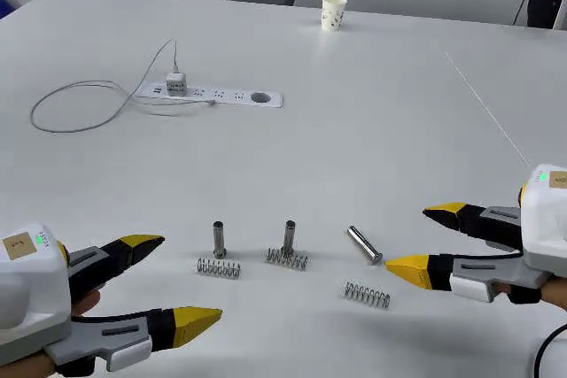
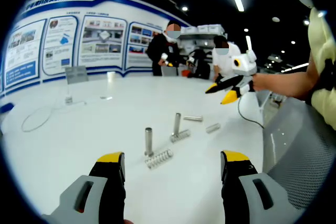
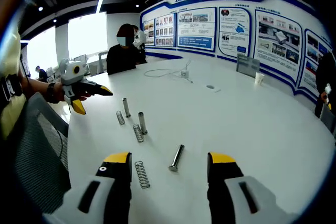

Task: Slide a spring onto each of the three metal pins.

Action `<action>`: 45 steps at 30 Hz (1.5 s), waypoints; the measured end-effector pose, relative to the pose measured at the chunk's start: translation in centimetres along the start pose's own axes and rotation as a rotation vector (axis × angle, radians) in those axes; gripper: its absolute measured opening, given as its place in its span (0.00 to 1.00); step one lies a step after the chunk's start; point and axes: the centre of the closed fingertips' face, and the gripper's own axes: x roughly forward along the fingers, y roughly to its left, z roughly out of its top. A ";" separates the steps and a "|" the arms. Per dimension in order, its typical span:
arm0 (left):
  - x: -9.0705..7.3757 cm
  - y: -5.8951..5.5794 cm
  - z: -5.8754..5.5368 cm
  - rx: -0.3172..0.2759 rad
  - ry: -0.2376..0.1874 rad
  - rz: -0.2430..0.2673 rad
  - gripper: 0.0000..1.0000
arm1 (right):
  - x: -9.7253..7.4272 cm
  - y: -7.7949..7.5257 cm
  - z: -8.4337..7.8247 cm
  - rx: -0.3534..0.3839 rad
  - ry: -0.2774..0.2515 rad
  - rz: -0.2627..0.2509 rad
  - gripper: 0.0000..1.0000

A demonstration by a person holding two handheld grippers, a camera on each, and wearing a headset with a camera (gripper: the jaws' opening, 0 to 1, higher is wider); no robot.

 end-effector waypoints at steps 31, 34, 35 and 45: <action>-0.3 -0.3 -0.3 -0.013 0.010 0.012 0.75 | 8.1 -2.2 -2.8 0.100 0.273 -0.124 0.19; -0.3 -0.2 -0.3 -0.014 0.009 0.014 0.75 | 8.5 -2.4 -3.3 0.128 0.287 -0.130 0.18; -0.3 -0.2 -0.3 -0.014 0.008 0.015 0.75 | 8.6 -2.4 -3.5 0.133 0.293 -0.133 0.17; -0.4 0.0 -0.5 -0.018 0.011 0.017 0.75 | 9.0 -2.7 -4.1 0.140 0.319 -0.148 0.15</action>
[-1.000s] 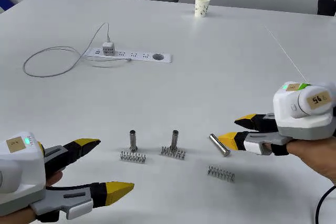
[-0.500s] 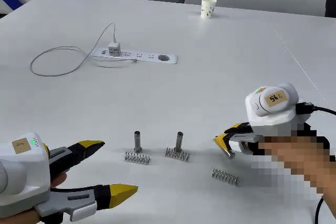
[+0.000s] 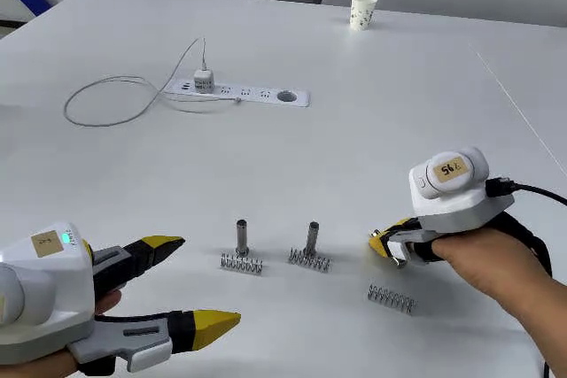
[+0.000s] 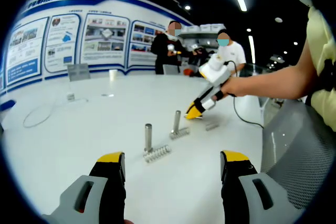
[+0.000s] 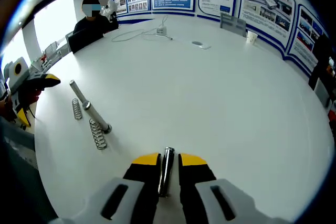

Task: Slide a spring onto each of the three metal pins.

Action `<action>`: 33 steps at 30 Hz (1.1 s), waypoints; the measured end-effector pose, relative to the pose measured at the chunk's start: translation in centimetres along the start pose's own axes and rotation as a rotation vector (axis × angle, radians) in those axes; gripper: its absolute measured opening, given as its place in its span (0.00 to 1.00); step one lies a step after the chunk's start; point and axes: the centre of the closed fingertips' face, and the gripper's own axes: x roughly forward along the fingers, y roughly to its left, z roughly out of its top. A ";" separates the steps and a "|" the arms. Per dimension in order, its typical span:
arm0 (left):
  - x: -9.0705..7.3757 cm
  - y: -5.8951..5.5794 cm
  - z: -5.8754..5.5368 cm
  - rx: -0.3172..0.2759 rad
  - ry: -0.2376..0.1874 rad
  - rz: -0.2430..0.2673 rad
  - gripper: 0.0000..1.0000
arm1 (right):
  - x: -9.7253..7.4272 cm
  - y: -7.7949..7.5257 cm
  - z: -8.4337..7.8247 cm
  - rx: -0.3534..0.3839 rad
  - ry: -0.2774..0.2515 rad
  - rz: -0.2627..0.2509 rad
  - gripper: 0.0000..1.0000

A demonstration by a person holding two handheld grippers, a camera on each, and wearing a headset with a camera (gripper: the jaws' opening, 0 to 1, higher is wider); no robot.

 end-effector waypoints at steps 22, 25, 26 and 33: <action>0.2 0.1 0.1 -0.006 -0.007 -0.011 0.75 | 0.3 0.0 0.0 0.047 0.029 -0.018 0.09; 0.3 0.0 0.0 0.000 -0.001 -0.016 0.75 | 0.1 0.2 0.0 0.047 0.024 -0.021 0.09; 0.3 -0.1 0.0 -0.001 -0.001 -0.016 0.75 | 0.0 0.2 0.1 0.048 0.022 -0.020 0.09; 0.3 -0.1 0.4 0.000 -0.009 -0.017 0.75 | -0.9 0.1 0.8 0.057 -0.006 -0.024 0.09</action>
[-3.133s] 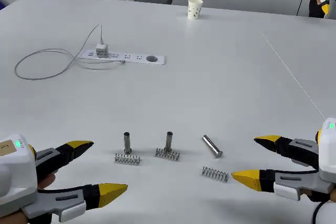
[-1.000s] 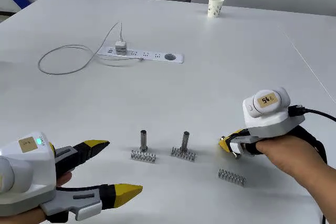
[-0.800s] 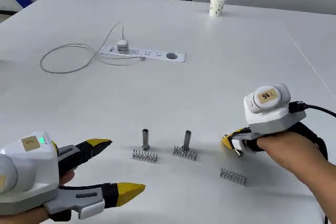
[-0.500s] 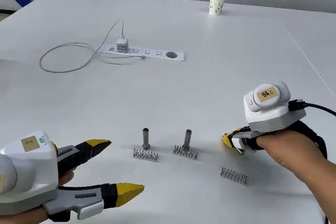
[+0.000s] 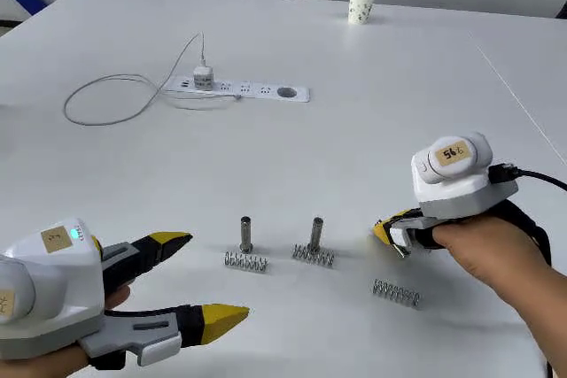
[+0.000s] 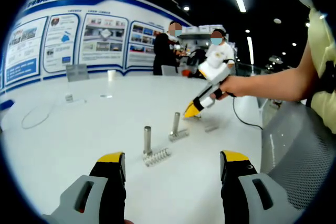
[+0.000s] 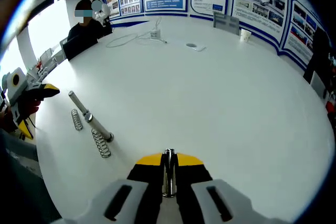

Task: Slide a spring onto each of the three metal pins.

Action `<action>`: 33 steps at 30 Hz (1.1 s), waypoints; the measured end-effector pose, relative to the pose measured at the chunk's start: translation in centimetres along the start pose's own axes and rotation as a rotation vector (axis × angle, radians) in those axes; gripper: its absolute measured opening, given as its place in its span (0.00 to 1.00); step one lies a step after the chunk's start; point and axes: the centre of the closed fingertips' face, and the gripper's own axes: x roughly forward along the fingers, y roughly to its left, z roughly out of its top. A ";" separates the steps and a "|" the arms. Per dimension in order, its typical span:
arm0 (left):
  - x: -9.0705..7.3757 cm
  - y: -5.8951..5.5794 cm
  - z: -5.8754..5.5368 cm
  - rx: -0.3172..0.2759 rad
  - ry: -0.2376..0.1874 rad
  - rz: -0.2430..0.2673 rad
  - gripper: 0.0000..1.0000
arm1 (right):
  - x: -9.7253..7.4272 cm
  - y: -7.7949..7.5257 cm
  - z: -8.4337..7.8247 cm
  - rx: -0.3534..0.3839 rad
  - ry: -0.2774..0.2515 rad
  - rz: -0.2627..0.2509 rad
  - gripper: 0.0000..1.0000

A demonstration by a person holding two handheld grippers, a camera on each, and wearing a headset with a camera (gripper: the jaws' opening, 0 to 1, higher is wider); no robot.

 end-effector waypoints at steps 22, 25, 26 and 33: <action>-0.2 -0.1 0.7 0.014 -0.015 0.010 0.75 | -2.3 0.1 1.3 -0.014 -0.059 -0.007 0.09; -0.3 -0.2 0.6 0.013 -0.014 0.010 0.75 | -2.5 0.2 1.3 -0.012 -0.062 -0.006 0.09; -0.3 -0.2 0.5 0.013 -0.012 0.011 0.75 | -2.5 0.2 1.3 -0.010 -0.063 -0.005 0.09; -0.3 -0.2 0.7 0.015 -0.013 0.016 0.75 | -3.0 0.3 1.2 -0.004 -0.068 -0.003 0.09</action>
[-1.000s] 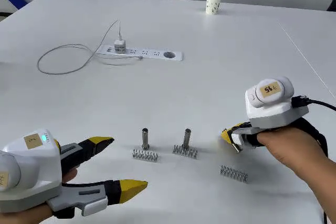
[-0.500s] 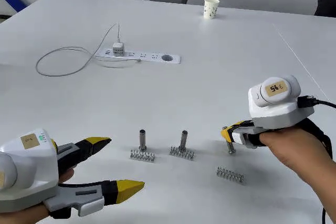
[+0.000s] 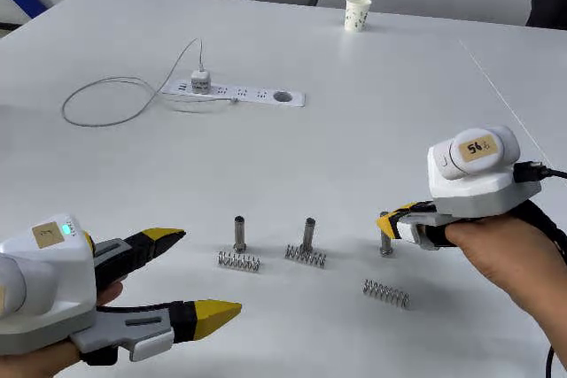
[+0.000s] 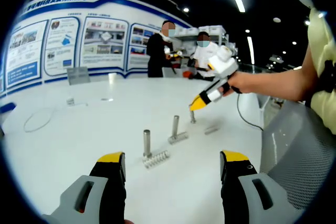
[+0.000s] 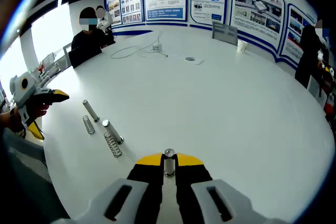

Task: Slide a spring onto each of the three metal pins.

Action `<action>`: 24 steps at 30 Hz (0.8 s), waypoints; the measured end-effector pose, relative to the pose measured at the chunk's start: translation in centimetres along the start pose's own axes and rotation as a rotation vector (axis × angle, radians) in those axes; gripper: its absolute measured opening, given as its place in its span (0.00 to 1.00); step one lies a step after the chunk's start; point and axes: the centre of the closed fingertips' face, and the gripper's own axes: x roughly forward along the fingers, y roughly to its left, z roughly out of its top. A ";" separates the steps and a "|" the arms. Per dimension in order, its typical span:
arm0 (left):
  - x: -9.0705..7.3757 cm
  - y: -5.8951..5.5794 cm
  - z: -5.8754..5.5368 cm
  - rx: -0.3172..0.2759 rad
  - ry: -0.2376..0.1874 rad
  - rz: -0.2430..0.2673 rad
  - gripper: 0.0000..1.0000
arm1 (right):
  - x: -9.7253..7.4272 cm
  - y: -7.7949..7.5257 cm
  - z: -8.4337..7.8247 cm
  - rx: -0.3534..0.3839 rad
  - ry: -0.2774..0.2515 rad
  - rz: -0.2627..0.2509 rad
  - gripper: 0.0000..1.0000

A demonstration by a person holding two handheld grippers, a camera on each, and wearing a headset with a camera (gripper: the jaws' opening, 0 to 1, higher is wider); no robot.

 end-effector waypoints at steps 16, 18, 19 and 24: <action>-0.3 -0.4 0.0 0.004 -0.002 0.005 0.75 | -0.4 0.4 -0.7 -0.011 0.019 0.002 0.09; -0.3 -0.4 0.0 0.004 -0.003 0.005 0.75 | -0.5 0.5 -0.8 -0.013 0.023 0.002 0.09; -0.3 -0.5 0.0 0.004 -0.003 0.005 0.75 | -0.4 0.5 -0.8 -0.015 0.024 0.002 0.09; 0.0 -0.8 0.0 0.007 -0.003 -0.003 0.75 | -0.8 0.5 -1.2 -0.012 0.037 0.002 0.09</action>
